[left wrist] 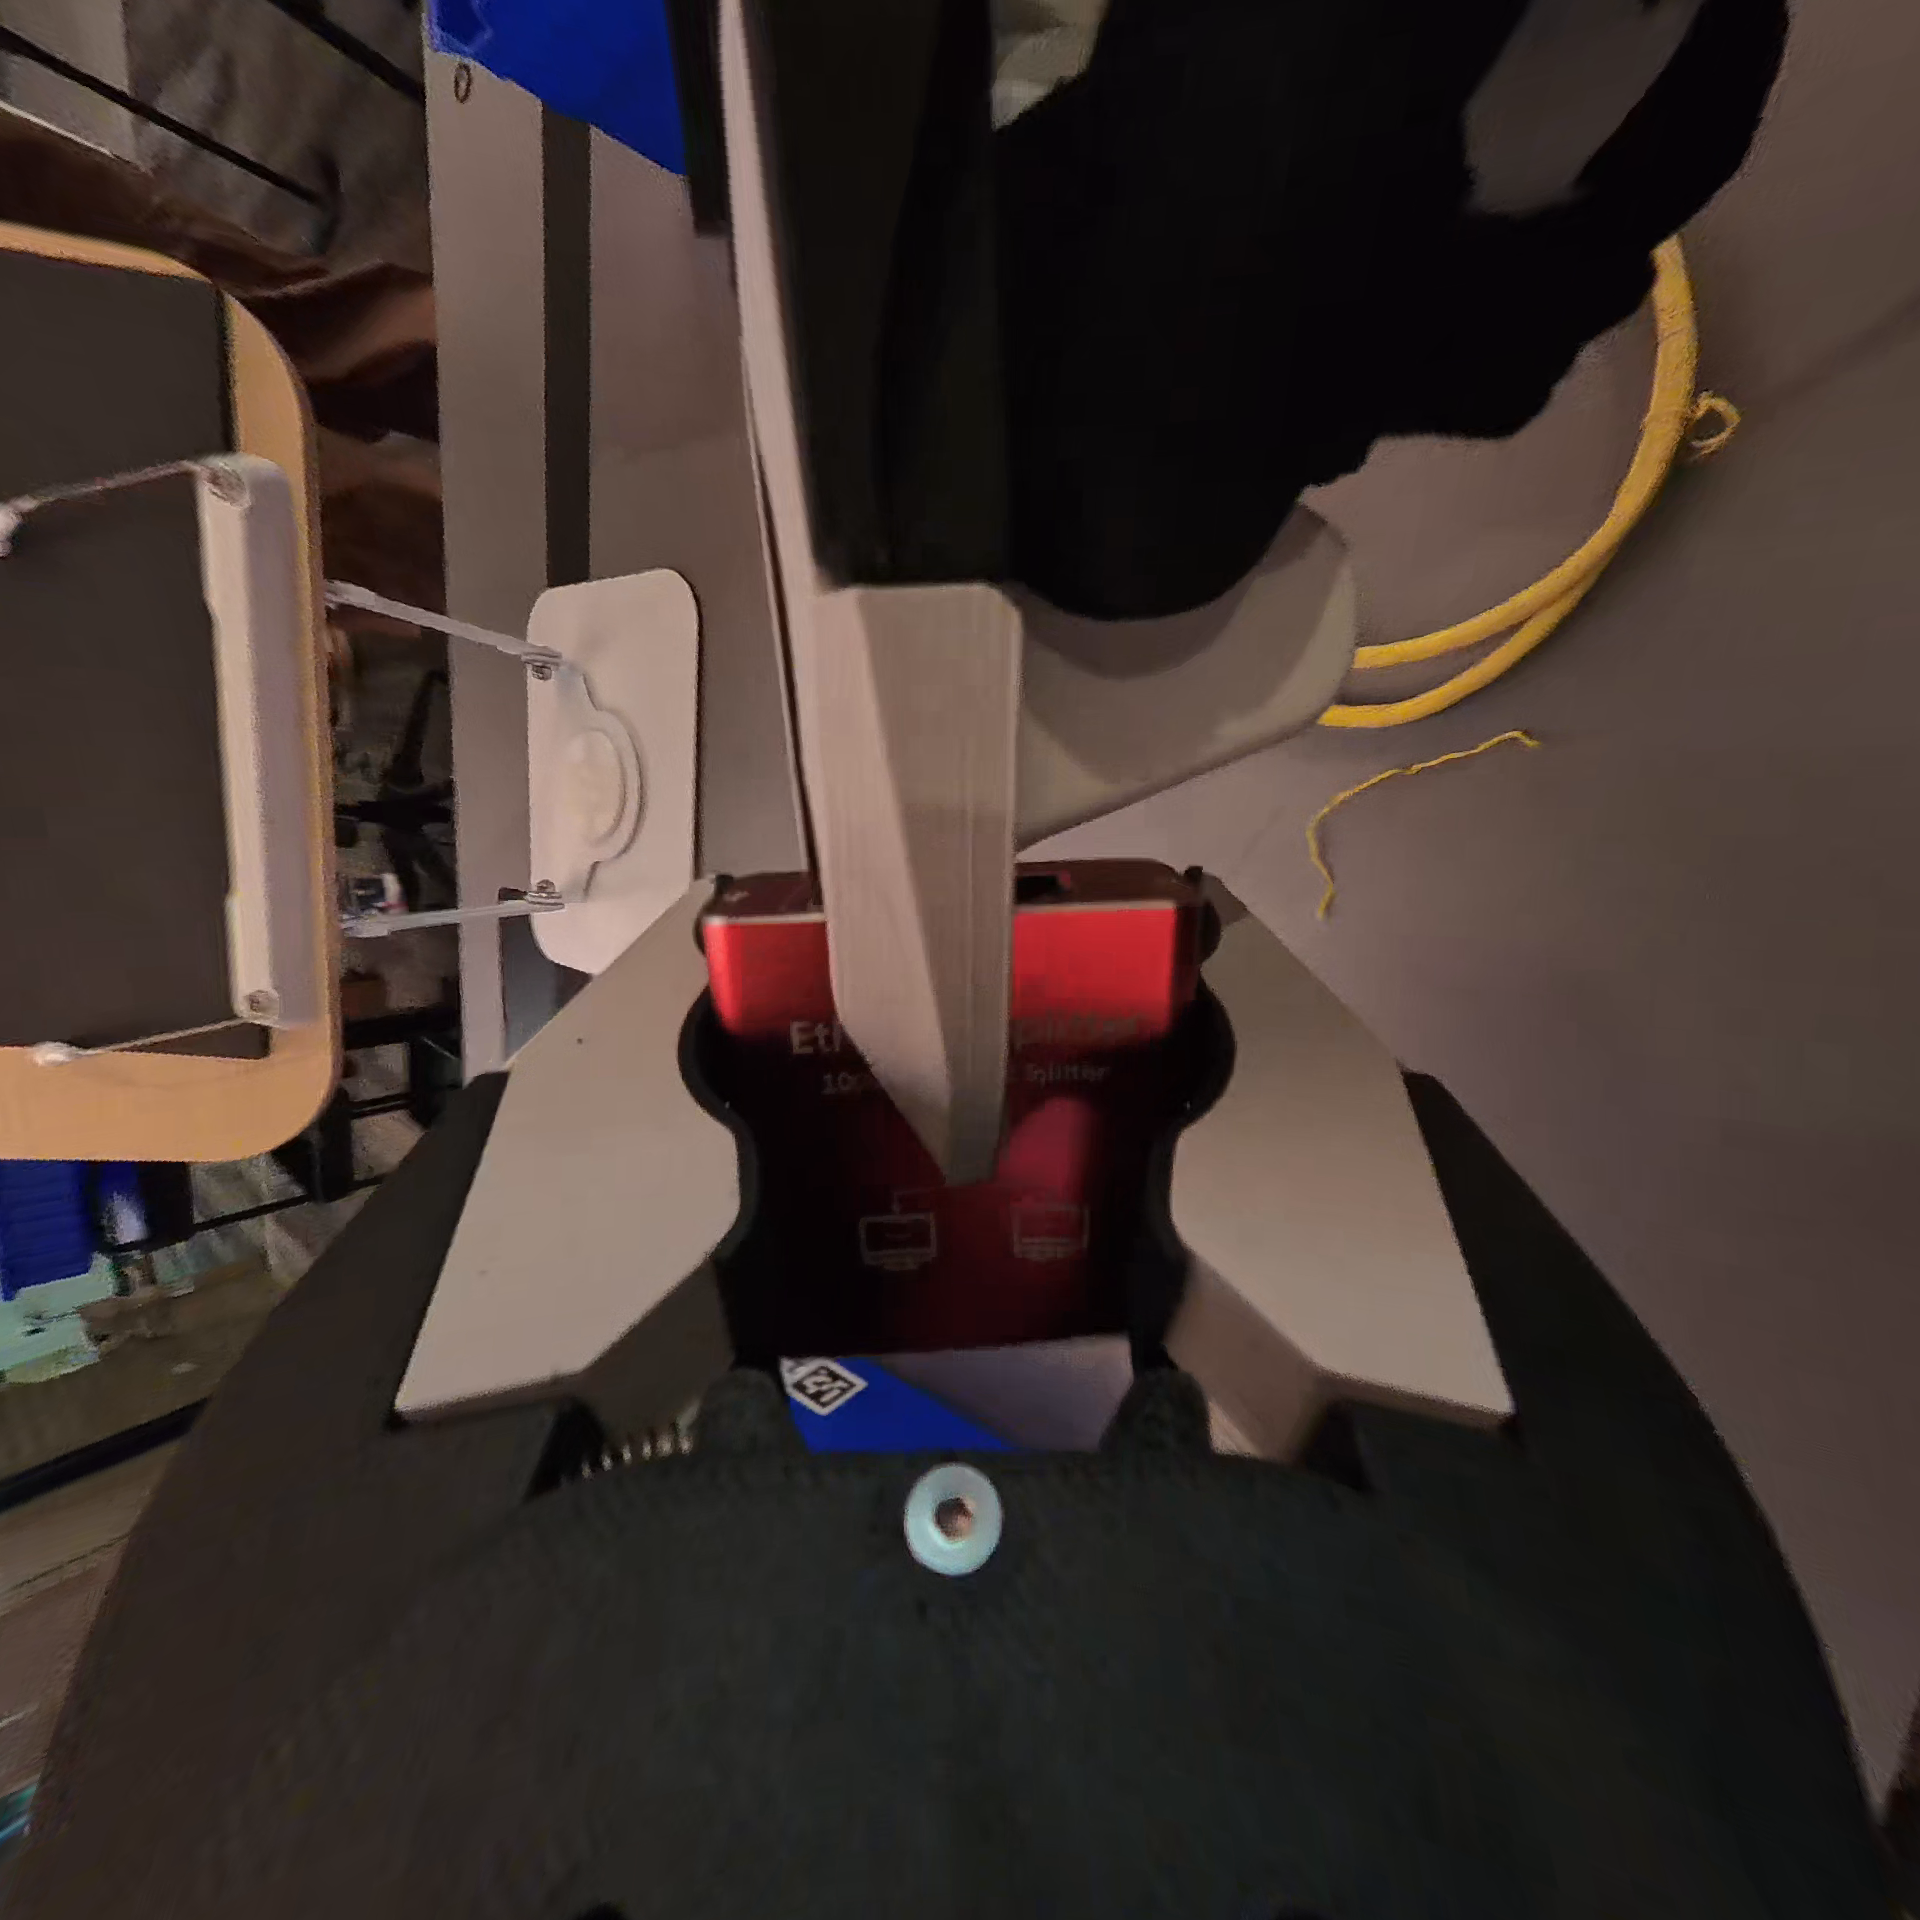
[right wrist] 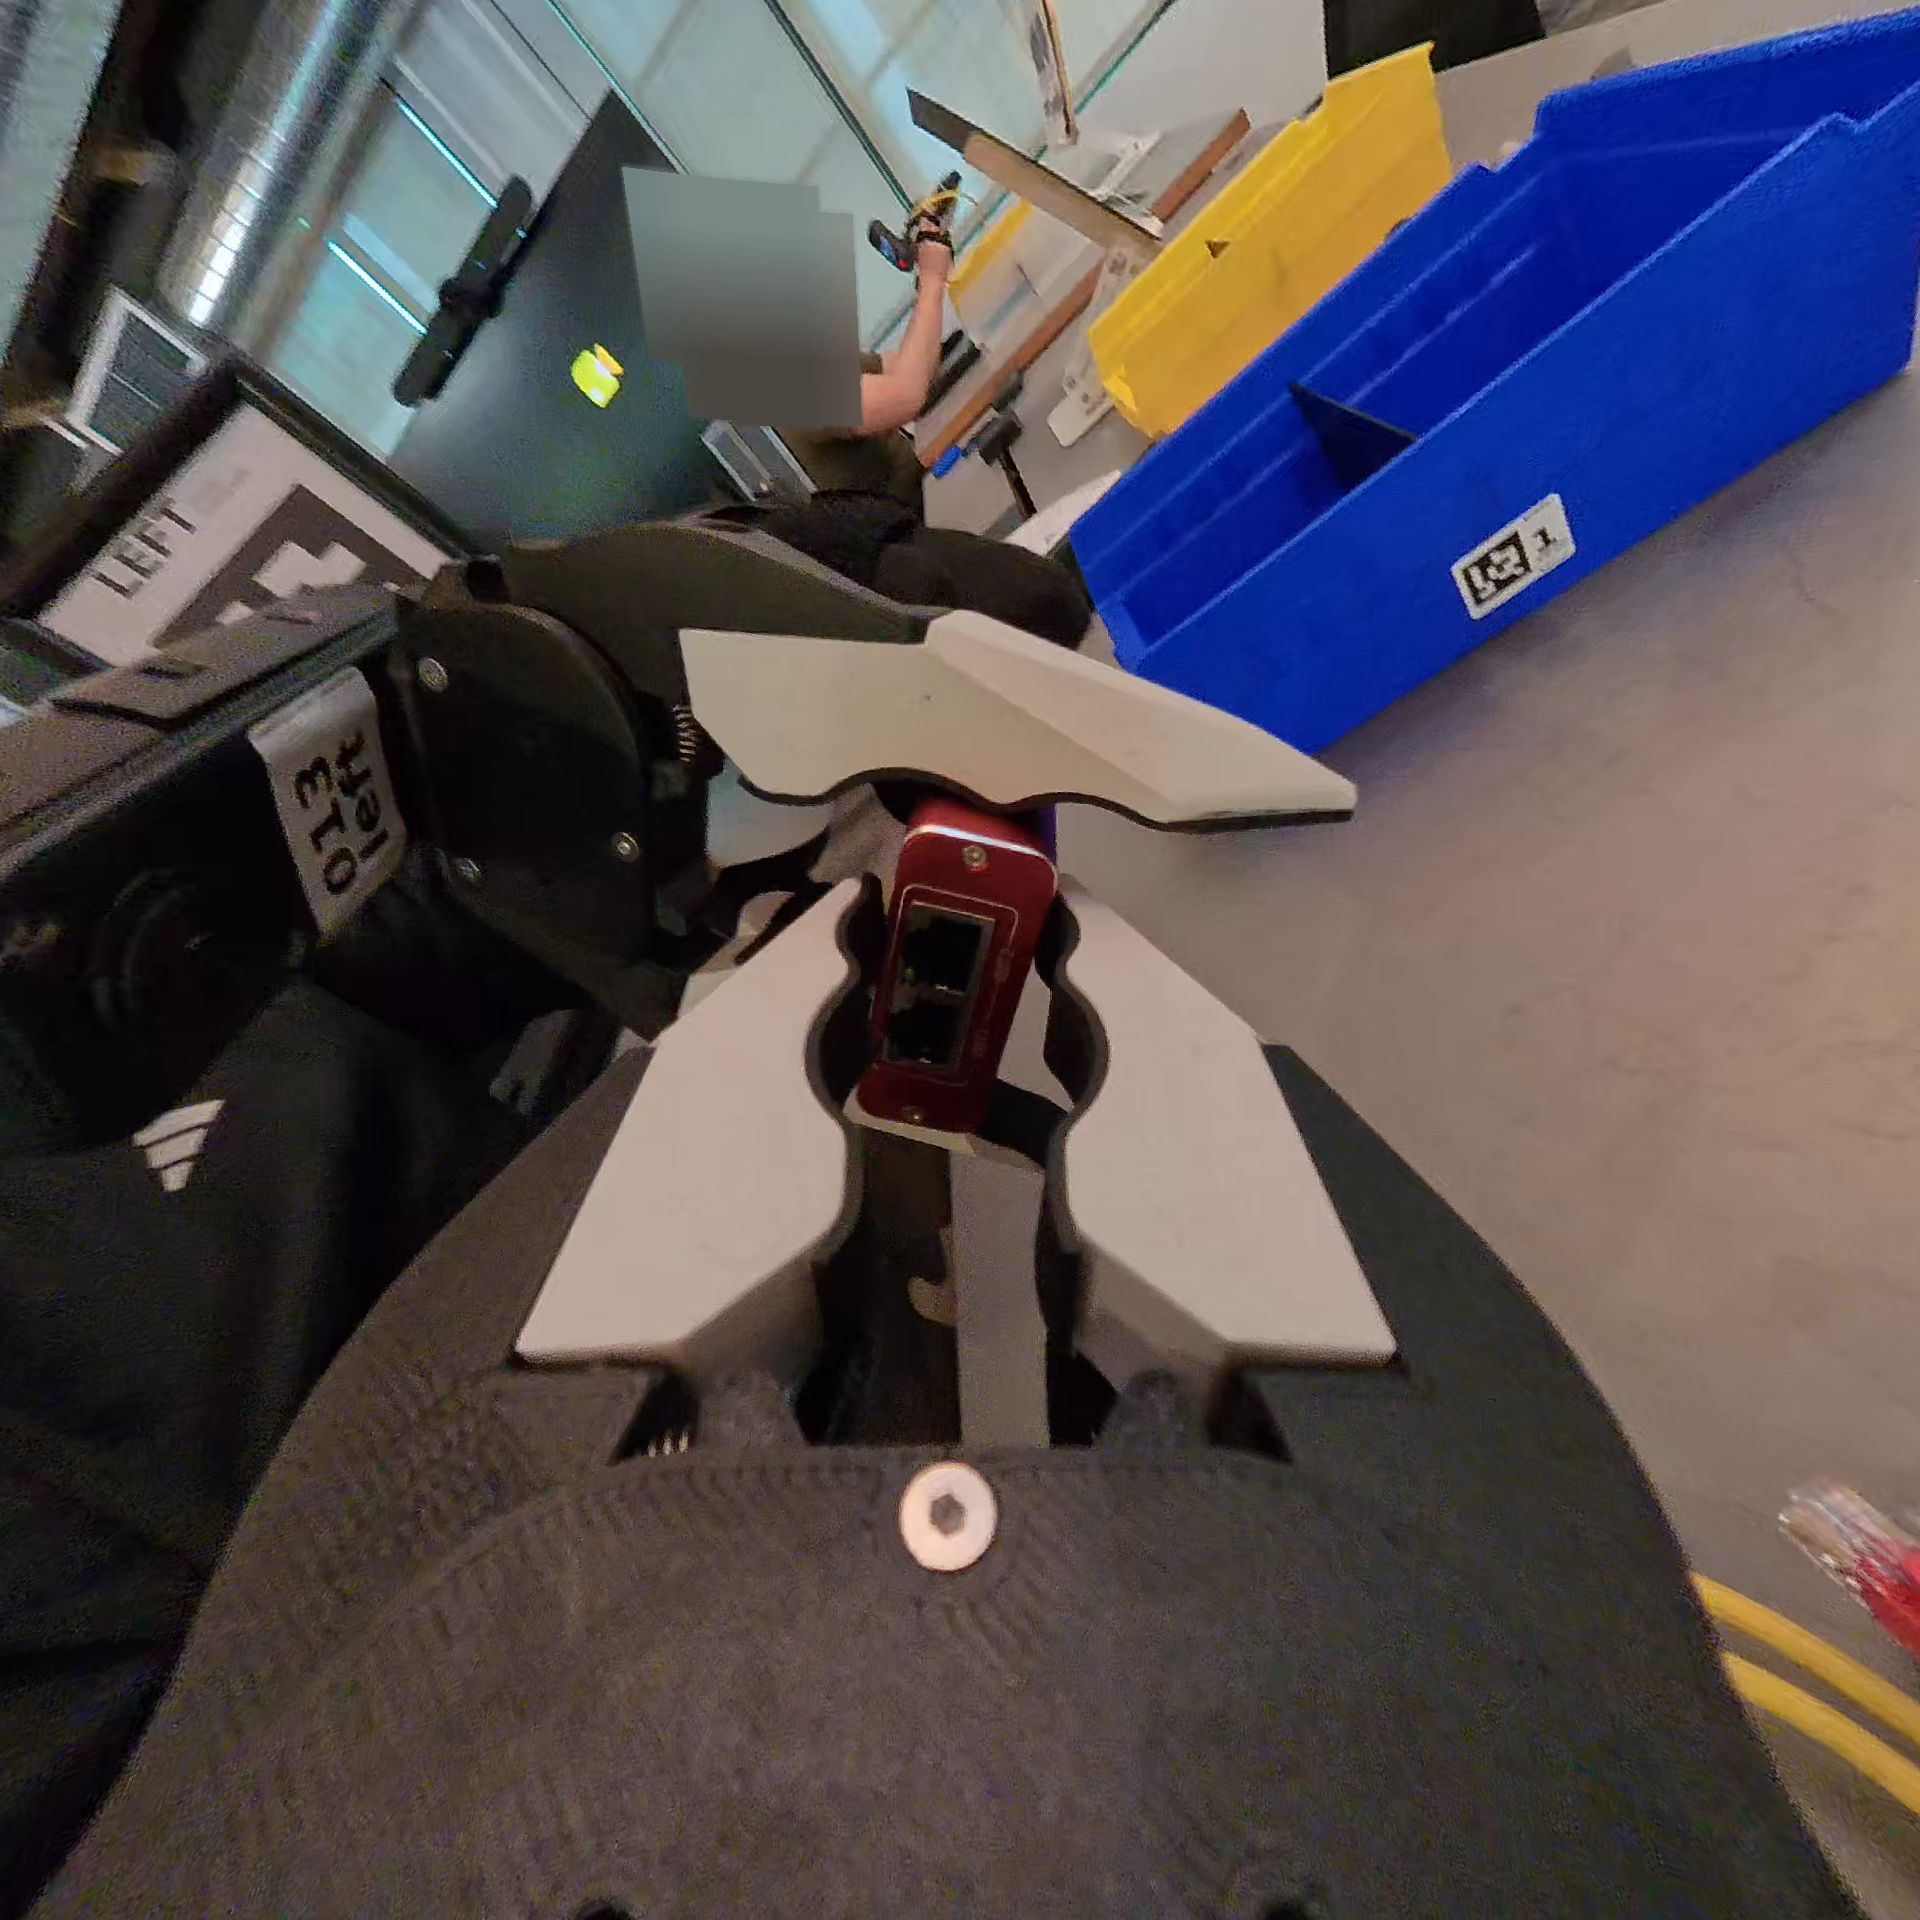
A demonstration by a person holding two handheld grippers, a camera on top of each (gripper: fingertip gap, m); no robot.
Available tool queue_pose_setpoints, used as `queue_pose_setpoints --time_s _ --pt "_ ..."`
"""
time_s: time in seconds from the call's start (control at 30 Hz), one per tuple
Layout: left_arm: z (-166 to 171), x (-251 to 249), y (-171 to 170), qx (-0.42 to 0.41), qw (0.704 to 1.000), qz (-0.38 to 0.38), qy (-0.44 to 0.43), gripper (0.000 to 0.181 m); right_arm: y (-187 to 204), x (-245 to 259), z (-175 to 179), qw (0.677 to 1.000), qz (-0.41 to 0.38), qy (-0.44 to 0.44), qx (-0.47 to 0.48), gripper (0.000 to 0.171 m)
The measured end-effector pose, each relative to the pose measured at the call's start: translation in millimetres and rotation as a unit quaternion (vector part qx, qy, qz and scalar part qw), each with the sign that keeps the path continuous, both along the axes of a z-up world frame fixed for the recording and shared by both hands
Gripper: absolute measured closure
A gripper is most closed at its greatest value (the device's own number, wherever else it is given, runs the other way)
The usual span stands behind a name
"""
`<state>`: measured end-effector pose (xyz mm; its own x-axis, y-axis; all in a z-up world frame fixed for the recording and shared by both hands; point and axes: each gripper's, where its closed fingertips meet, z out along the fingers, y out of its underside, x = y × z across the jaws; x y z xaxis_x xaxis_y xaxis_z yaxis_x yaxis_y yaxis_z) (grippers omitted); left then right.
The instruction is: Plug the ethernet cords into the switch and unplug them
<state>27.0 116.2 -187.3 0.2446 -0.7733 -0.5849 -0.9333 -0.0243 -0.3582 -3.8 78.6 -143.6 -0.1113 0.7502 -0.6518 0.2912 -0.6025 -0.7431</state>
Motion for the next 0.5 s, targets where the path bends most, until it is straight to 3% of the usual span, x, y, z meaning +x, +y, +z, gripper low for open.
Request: queue_pose_setpoints --time_s 0.2,0.37,0.5 --pt "6.3 -12.2 -19.3 -0.091 0.991 0.011 -0.094 0.108 9.3 15.1 -33.8 0.99 -0.009 -0.099 0.103 0.147" --pt "-6.3 -6.6 -44.8 -0.237 0.951 -0.027 -0.196 0.116 -23.3 17.3 -34.8 0.978 0.09 -0.106 0.157 0.147" --pt "-25.5 -3.8 -59.7 -0.311 0.923 -0.038 -0.221 0.134 -24.7 16.1 -44.9 0.96 0.099 -0.147 0.215 0.147"
